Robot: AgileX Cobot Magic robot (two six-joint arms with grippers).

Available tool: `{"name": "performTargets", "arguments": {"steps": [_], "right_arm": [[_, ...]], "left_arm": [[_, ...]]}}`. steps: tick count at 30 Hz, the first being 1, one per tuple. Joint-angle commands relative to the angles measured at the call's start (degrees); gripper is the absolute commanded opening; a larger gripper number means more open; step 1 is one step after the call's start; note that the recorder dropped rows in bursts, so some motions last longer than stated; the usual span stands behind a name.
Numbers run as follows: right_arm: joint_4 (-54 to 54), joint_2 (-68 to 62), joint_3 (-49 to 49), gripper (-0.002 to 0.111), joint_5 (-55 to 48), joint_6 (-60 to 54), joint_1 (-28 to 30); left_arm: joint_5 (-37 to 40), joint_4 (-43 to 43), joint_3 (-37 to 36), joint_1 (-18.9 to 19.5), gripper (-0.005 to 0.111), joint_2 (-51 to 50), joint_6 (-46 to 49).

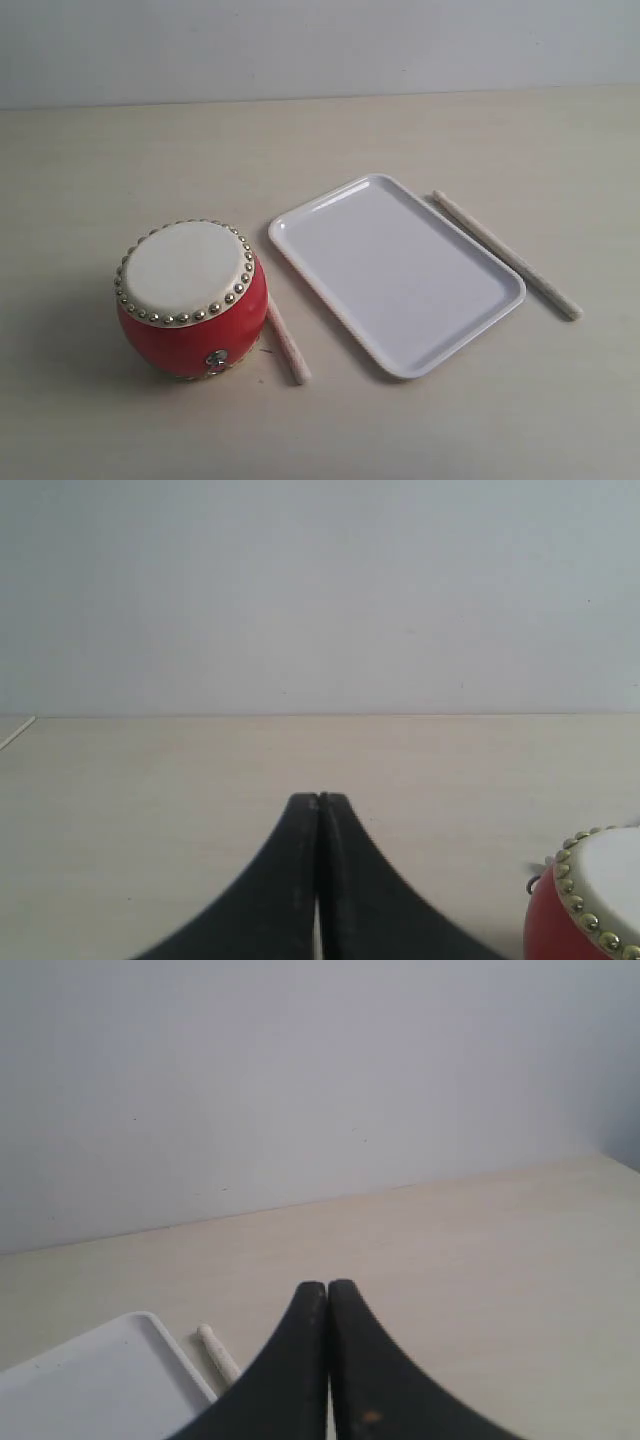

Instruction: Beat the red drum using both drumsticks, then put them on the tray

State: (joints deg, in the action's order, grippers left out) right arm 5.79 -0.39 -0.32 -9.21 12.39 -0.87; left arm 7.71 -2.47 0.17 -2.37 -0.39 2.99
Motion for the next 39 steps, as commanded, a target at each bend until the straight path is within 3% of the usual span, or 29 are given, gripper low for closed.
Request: {"name": "performTargets", "arguments": {"steps": [1, 33, 39], "right_arm": [[0.23, 0.39, 0.32, 0.000, 0.33, -0.27, 0.22], [-1.67, 0.39, 0.32, 0.000, 1.15, -0.11, 0.22], [-9.68, 0.39, 0.32, 0.000, 11.44, -0.11, 0.22]], "left_arm": [[-0.13, -0.12, -0.17, 0.08, 0.000, 0.39, -0.04], [-0.13, -0.12, -0.17, 0.08, 0.000, 0.39, -0.04], [-0.13, -0.12, -0.17, 0.08, 0.000, 0.39, -0.04]]}}
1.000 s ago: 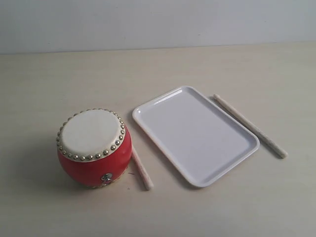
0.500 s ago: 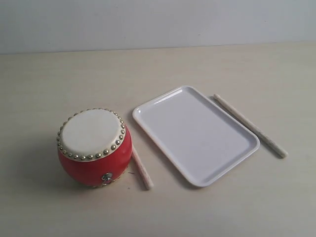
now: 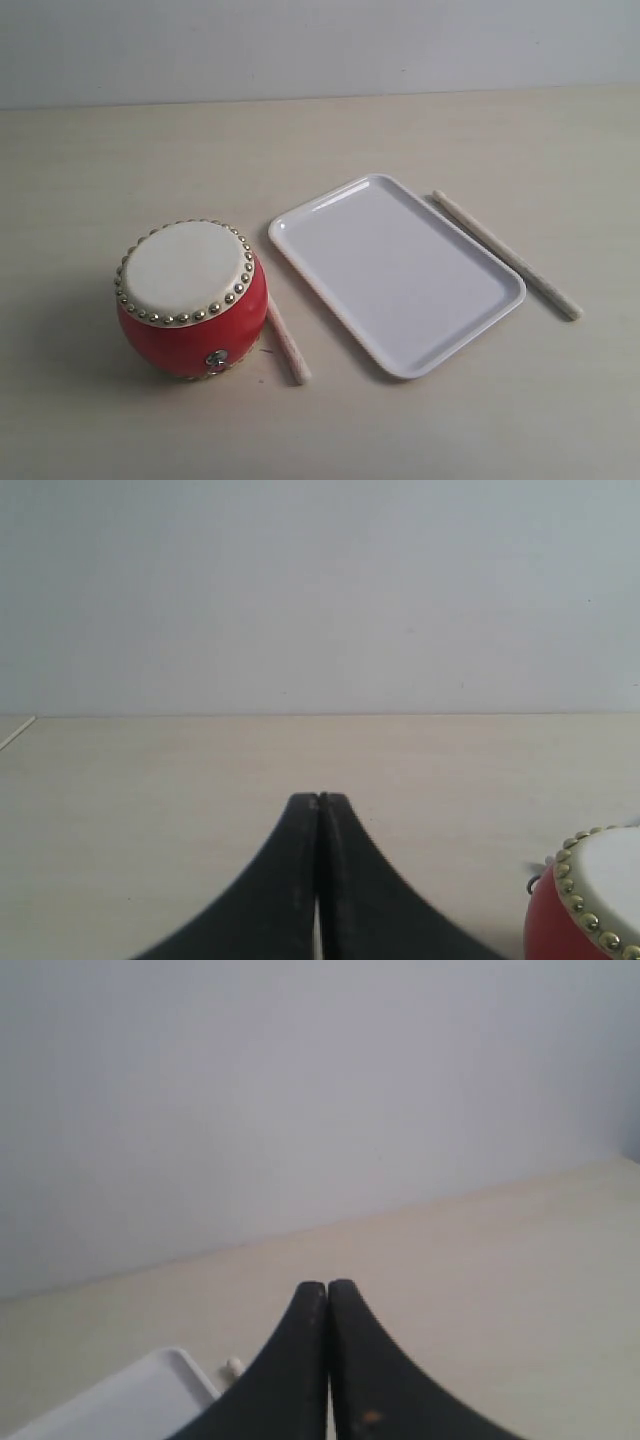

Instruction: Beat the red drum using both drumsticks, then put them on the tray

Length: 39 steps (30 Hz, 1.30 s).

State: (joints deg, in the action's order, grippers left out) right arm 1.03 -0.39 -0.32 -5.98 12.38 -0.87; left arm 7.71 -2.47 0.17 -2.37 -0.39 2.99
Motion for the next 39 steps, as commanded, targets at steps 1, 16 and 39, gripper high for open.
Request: {"name": "performTargets", "arguments": {"steps": [1, 16, 39], "right_arm": [[-5.61, 0.39, 0.32, 0.000, 11.05, -0.11, -0.05], [-16.17, 0.39, 0.32, 0.000, 21.89, 16.55, -0.46], [-2.34, -44.34, -42.91, 0.000, -17.81, 5.18, -0.46]], "left_arm": [[-0.13, -0.12, -0.17, 0.08, 0.000, 0.39, -0.04], [-0.13, -0.12, -0.17, 0.08, 0.000, 0.39, -0.04], [-0.13, 0.88, -0.17, 0.08, 0.000, 0.39, 0.98]]}}
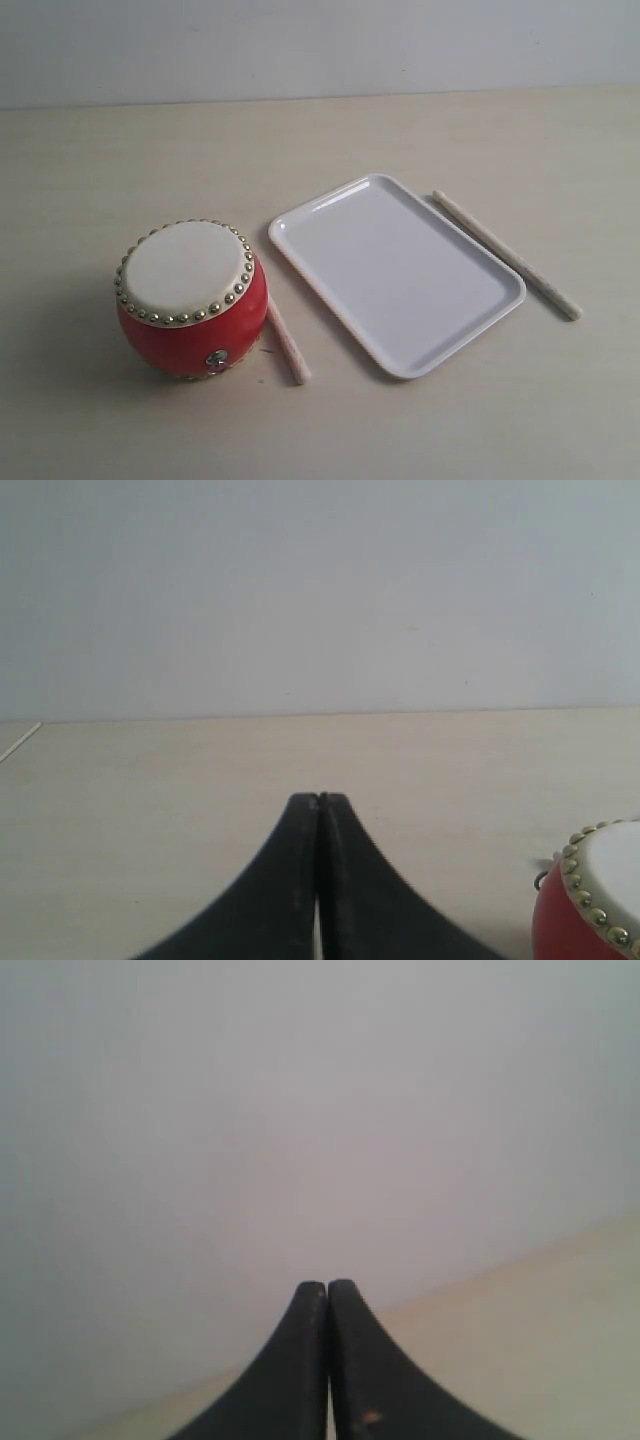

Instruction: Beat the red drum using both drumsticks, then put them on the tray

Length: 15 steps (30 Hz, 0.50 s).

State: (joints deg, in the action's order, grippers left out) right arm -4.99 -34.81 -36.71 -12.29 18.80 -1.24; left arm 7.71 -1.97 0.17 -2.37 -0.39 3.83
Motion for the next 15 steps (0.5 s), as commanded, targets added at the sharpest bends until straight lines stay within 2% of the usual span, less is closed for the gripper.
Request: {"name": "performTargets", "arguments": {"steps": [1, 5, 8, 15], "right_arm": [[3.68, -13.09, -8.72, 0.000, -15.44, -1.25, -0.10], [3.60, -25.63, -17.64, 0.000, -32.76, -6.31, -0.10], [4.15, -33.79, -21.76, 0.000, -39.60, -11.24, -0.10], [4.48, -44.32, -23.33, 0.000, -28.64, -12.69, -0.10]], "left_arm": [[-0.13, 0.39, -0.17, 0.08, 0.000, 0.39, 0.15], [-0.13, 0.39, -0.17, 0.08, 0.000, 0.39, 0.15], [-0.13, 0.39, -0.17, 0.08, 0.000, 0.39, 0.15], [-5.24, 0.39, -0.17, 0.08, 0.000, 0.39, 0.27]]}}
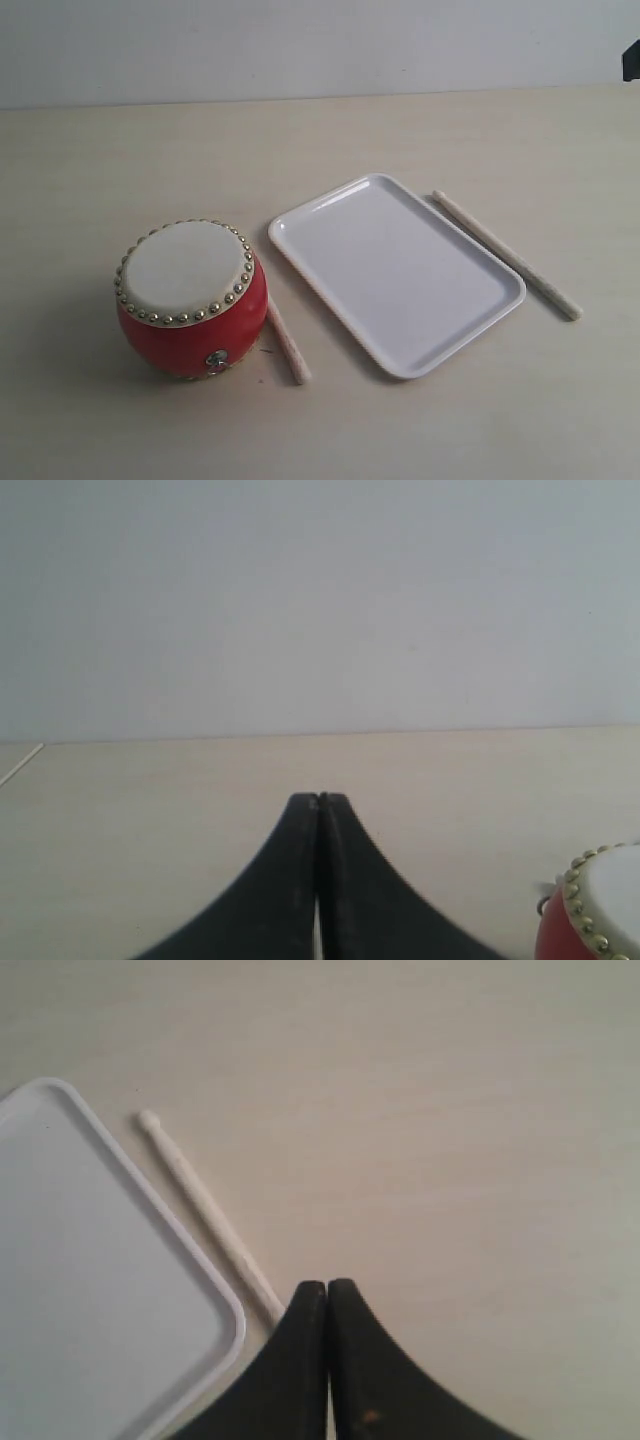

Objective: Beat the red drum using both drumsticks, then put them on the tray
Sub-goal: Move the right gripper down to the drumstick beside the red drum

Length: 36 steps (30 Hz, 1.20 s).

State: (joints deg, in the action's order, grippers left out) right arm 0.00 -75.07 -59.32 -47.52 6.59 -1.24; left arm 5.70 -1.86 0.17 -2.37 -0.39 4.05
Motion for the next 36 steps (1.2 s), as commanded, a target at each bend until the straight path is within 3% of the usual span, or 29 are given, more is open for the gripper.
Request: {"name": "performTargets", "arguments": {"steps": [1, 4, 11, 15, 17, 19, 20, 21, 25, 28, 30, 36], "right_arm": [[-0.79, -4.84, -0.72, 0.000, 7.40, -0.47, -0.10], [-1.54, -6.31, -0.72, 0.000, 3.53, -0.83, -0.10], [-1.11, -6.97, -0.62, 0.000, 4.81, -5.01, -0.10], [0.63, -6.97, -0.62, 0.000, 3.82, -8.10, -0.10], [-2.62, -7.09, -0.50, 0.000, 3.86, -14.94, -0.10], [-13.93, -8.06, -0.50, 0.000, 3.48, -28.52, -0.10], [-18.67, -9.92, -0.50, 0.000, 1.88, -38.51, -0.66], [-18.92, -11.40, -0.50, 0.000, 0.80, -39.79, -1.25], [-9.11, -21.74, -0.50, 0.000, -1.32, -35.55, -5.90], [0.80, -25.04, -0.61, 0.000, -0.83, -27.67, -6.43], [1.07, -25.27, -0.61, 0.002, -0.12, -26.91, -6.43], [0.37, -25.74, -0.61, 0.023, 0.47, -27.94, -6.43]], "left_arm": [[-3.89, 0.27, -0.17, 0.08, 0.000, 0.39, 0.05], [-6.25, 0.16, -0.17, 0.08, 0.000, 0.39, -1.15], [-13.05, -9.75, -0.17, 0.08, 0.000, 0.39, -34.85], [-13.20, -9.75, -0.17, 0.08, 0.000, 0.39, -34.53], [-12.81, -9.75, -0.17, 0.08, 0.000, 0.39, -32.47], [-6.41, -9.46, -0.17, 0.08, 0.000, 0.39, -26.15], [0.83, -9.46, -0.17, 0.08, 0.000, 0.39, -23.54], [2.77, -9.58, -0.17, 0.08, 0.000, 0.39, -24.13], [-1.37, -9.24, -0.17, 0.08, 0.000, 0.39, -21.94], [-1.25, -9.24, -0.17, 0.08, 0.000, 0.39, -21.94], [-1.25, -9.24, -0.17, 0.08, 0.000, 0.39, -21.94], [-1.24, -9.24, -0.17, 0.08, 0.000, 0.39, -22.06]]}}
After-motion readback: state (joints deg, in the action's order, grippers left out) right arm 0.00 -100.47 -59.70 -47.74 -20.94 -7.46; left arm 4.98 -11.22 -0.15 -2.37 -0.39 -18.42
